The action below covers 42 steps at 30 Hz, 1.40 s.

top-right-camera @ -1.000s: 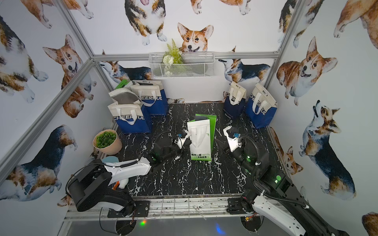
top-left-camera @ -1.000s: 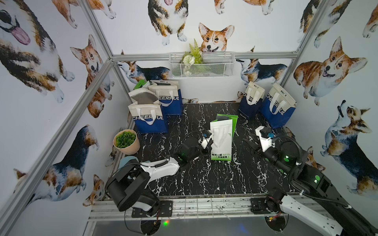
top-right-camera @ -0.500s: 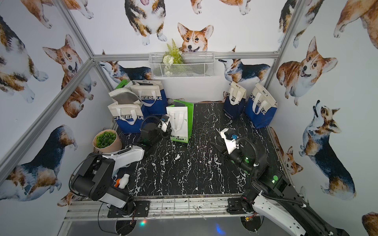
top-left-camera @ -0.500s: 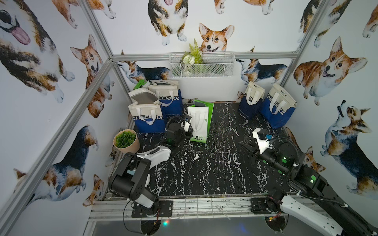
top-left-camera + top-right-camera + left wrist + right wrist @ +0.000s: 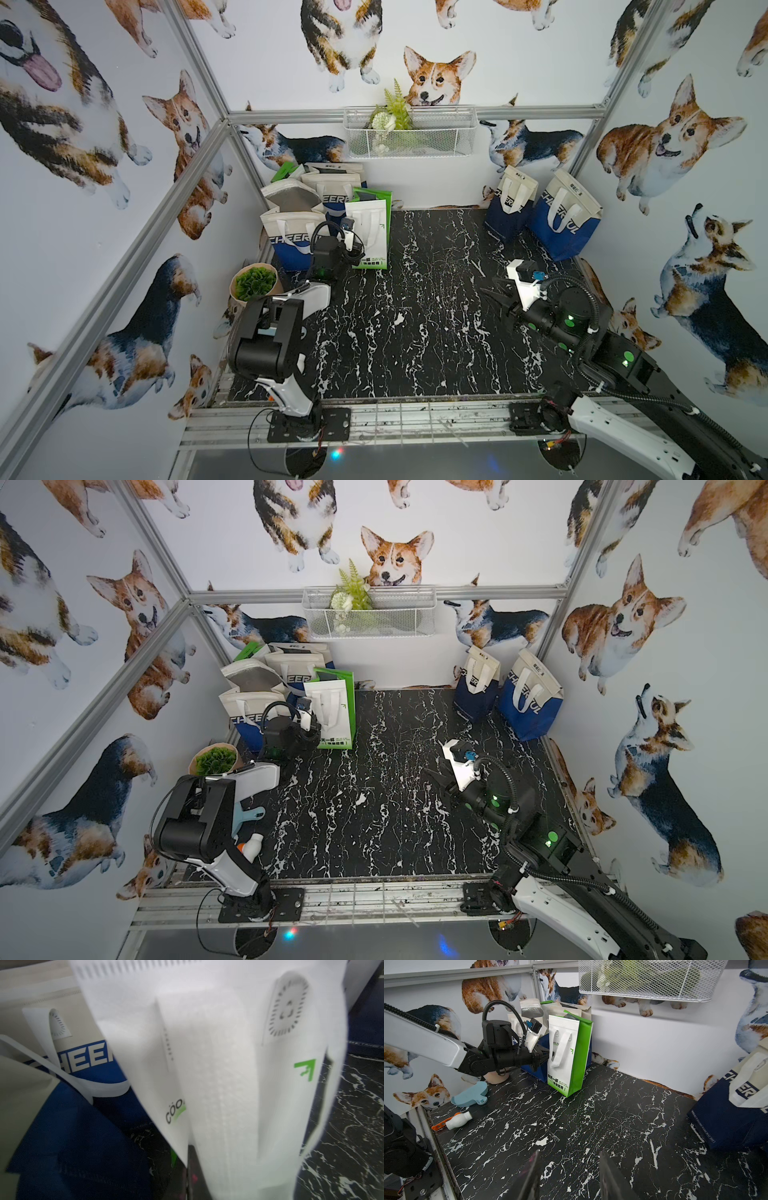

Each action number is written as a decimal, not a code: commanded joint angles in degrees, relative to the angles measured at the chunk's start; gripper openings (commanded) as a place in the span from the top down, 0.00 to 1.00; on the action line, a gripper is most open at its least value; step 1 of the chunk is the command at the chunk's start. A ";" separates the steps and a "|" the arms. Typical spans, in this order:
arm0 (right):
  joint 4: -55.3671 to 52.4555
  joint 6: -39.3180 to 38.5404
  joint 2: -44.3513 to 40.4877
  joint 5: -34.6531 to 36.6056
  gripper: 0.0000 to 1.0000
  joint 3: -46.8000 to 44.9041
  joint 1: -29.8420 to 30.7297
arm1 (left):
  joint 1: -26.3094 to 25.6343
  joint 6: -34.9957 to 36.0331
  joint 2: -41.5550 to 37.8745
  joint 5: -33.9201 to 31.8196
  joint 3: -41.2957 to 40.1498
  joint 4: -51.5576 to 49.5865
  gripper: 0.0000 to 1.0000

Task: Open the takeout bag
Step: Move the takeout bag to the center of the board.

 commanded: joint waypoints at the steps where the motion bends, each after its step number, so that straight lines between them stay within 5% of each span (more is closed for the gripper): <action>1: 2.83 -0.72 0.48 -0.73 0.53 -0.31 0.12 | 0.55 0.20 1.30 -2.21 0.61 6.43 1.00; 22: 3.22 -2.02 2.81 -0.81 0.52 -0.60 0.08 | 1.83 0.53 -1.83 -19.31 -2.79 6.91 1.00; 27: 2.48 -1.77 3.53 -0.87 0.52 0.03 0.15 | 1.94 -0.88 -1.83 -18.15 -3.19 7.53 1.00; 28: 2.39 -1.69 3.54 -0.85 0.52 0.00 0.14 | 1.94 -1.38 -1.83 -17.84 -3.25 7.59 0.98; 30: 2.48 -1.68 3.36 -0.82 0.52 -0.04 0.09 | 2.00 -2.45 -1.83 -15.88 -3.64 7.36 0.73; 33: 2.65 -1.74 3.23 -0.65 0.51 -0.22 0.15 | 1.58 -4.36 -4.72 -12.93 -3.88 5.23 0.54; 38: 2.79 -1.69 3.11 -0.35 0.51 -0.40 0.13 | 0.92 -8.83 -9.05 -9.98 -4.61 -2.56 0.35; 42: 2.96 -1.68 3.19 -0.08 0.51 -0.62 0.16 | -0.45 -14.78 -15.68 -9.07 -6.70 -10.85 0.32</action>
